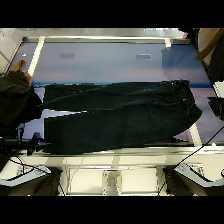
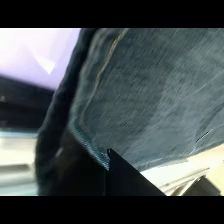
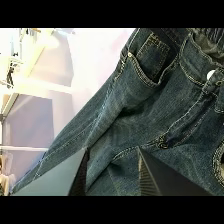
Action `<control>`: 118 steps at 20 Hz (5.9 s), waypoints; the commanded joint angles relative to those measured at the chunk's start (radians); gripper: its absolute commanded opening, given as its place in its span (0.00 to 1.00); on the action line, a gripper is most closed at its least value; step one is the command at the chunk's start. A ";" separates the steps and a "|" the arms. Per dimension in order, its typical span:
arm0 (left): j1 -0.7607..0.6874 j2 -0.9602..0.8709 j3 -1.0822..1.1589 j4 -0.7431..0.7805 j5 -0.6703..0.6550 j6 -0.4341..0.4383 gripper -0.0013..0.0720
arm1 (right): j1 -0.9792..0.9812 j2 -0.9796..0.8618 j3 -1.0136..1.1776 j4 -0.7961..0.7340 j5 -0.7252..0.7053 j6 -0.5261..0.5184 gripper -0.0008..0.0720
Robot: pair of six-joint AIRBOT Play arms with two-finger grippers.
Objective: Fold the clothes and pants, and hang the long-sleeved shirts on hangers.
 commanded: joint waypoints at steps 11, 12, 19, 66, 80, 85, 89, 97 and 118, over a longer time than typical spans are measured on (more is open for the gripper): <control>-0.006 0.165 0.062 -0.211 0.019 -0.050 0.04 | -0.014 -0.036 -0.138 -0.445 -0.056 0.018 0.62; -0.006 0.165 0.062 -0.211 0.014 -0.050 0.04 | -0.014 -0.043 -0.170 -0.446 -0.097 0.017 0.62; -0.006 0.165 0.062 -0.210 0.009 -0.049 0.04 | -0.013 -0.098 -0.243 -0.347 -0.386 0.017 0.77; -0.696 -0.655 1.239 0.002 0.648 -0.604 0.03 | 0.331 -0.191 0.057 -0.497 -0.330 0.584 0.07; -0.822 -0.447 1.239 -0.206 0.639 -0.238 0.90 | 0.281 -0.089 0.399 -0.733 -0.108 0.383 0.49; -1.052 -0.364 1.239 -0.040 0.537 -0.235 0.90 | 0.093 -0.193 0.391 -0.671 0.160 0.272 0.74; -1.190 -0.369 1.239 -0.041 0.537 -0.239 0.90 | 0.062 -0.367 0.382 -0.629 0.154 0.204 0.95; -1.211 -0.369 1.239 -0.041 0.504 -0.360 0.84 | 0.120 -0.580 0.383 -0.623 0.123 0.131 0.95; -1.345 -0.480 1.239 -0.085 0.471 -0.356 0.04 | 0.188 -0.498 0.451 -0.105 0.344 0.078 0.07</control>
